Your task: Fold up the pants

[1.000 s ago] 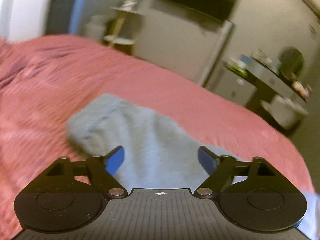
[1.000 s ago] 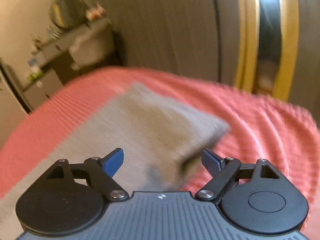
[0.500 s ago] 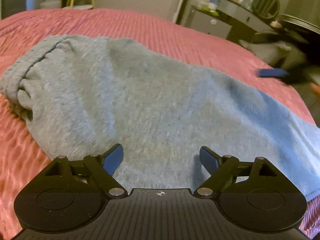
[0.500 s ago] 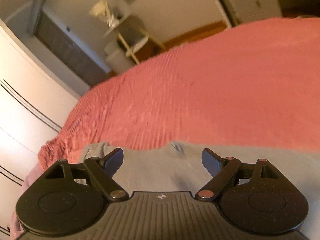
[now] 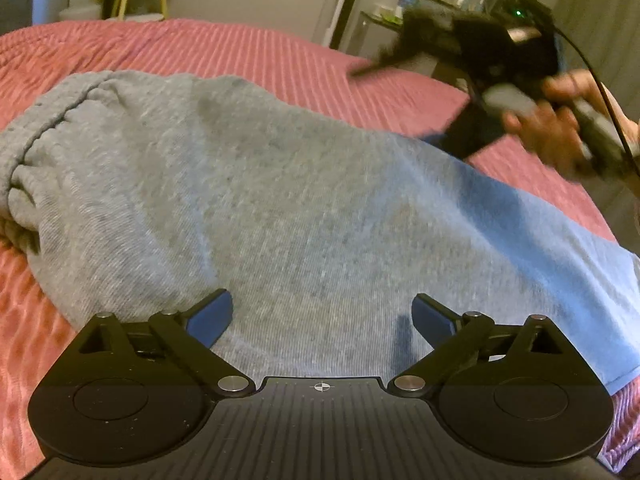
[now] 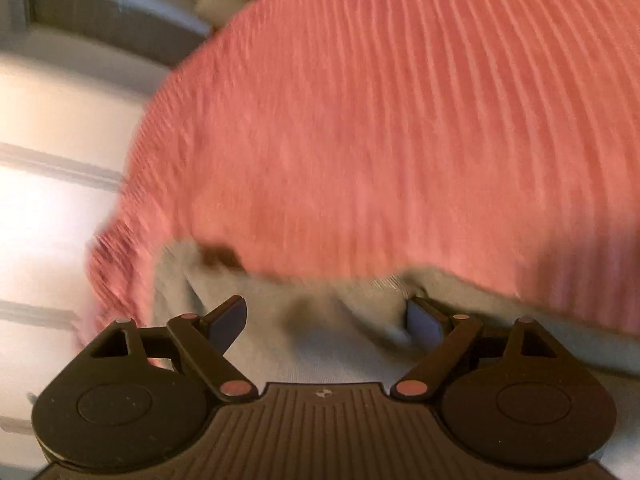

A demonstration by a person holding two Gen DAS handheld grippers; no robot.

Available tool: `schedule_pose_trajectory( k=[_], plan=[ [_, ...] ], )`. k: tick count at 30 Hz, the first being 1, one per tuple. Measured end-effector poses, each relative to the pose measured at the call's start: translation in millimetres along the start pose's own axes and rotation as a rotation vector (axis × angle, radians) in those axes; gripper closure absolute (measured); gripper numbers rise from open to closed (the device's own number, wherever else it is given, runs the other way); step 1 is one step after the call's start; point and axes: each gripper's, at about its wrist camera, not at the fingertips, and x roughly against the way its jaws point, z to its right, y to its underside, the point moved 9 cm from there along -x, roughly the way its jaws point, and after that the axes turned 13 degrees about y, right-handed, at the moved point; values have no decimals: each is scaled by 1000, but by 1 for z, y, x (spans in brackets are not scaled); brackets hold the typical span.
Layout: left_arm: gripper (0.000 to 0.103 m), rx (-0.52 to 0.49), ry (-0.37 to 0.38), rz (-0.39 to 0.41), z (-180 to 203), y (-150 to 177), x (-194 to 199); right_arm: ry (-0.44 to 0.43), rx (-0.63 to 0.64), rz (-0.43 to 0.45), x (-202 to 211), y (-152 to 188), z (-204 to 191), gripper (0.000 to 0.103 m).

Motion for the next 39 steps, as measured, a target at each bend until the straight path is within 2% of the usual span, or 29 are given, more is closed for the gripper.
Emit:
schedule_pose_trajectory(
  k=[1,3,5,6,7,9,11,13,14,15,16,17,19,20,21,22,24,25,27,29,30,31,33,34,35,37,39],
  plan=[
    [4,-2,-3,-2,0,-1,-1,-32,-65,33,2,-11,-4,17],
    [4,-6,-9,-4,1,0,0,-23,-142,143,8,-24,1,17],
    [4,-8,-11,-4,1,1,-1,-132,-179,375,41,-32,7,17],
    [3,-8,-12,-4,1,1,-1,-157,-219,449,56,-32,14,17],
    [3,-10,-14,-5,2,1,-1,-133,-238,457,63,-30,18,17],
    [3,-16,-15,-9,2,1,-3,-97,-174,391,66,-15,15,17],
    [3,-20,-19,-13,3,0,-3,-103,-65,302,60,14,1,17],
    [3,-25,-23,-17,4,-1,-3,-135,19,180,48,46,-8,17],
    [3,-25,-24,-17,4,0,-3,-121,39,108,38,59,-7,17],
    [3,-26,-24,-17,4,0,-3,-56,47,83,29,65,-1,18],
    [2,-27,-25,-17,5,0,-3,53,51,129,26,65,9,23],
    [2,-30,-27,-17,5,0,-3,147,74,227,33,61,16,26],
    [2,-32,-29,-14,5,1,-2,301,96,450,65,58,21,17],
    [2,-30,-28,-13,5,1,-2,385,85,560,85,64,25,17],
    [2,-28,-26,-12,4,1,-2,397,74,607,100,74,28,17],
    [2,-27,-26,-12,5,1,-2,355,55,595,110,89,34,17],
    [2,-37,-36,-16,7,0,-1,249,4,495,118,120,60,17],
    [2,-51,-50,-14,9,-1,1,232,-22,435,123,140,80,17],
    [2,-55,-87,-7,12,-4,6,251,-66,373,140,173,127,17],
    [2,-12,-93,32,20,-14,16,194,-126,424,176,201,170,17],
    [2,33,-63,63,28,-20,22,145,-172,451,196,214,191,17],
    [2,94,-7,105,40,-28,28,145,-237,485,216,223,214,17],
    [2,179,95,164,68,-42,33,297,-360,537,248,245,265,17],
    [2,187,131,176,85,-48,32,362,-426,575,267,260,292,17],
    [2,169,155,176,105,-52,27,361,-466,621,281,273,307,17],
    [2,113,140,144,146,-53,5,317,-533,712,300,296,326,17],
    [2,88,101,90,178,-42,-26,373,-569,747,309,313,339,17]
  ],
)
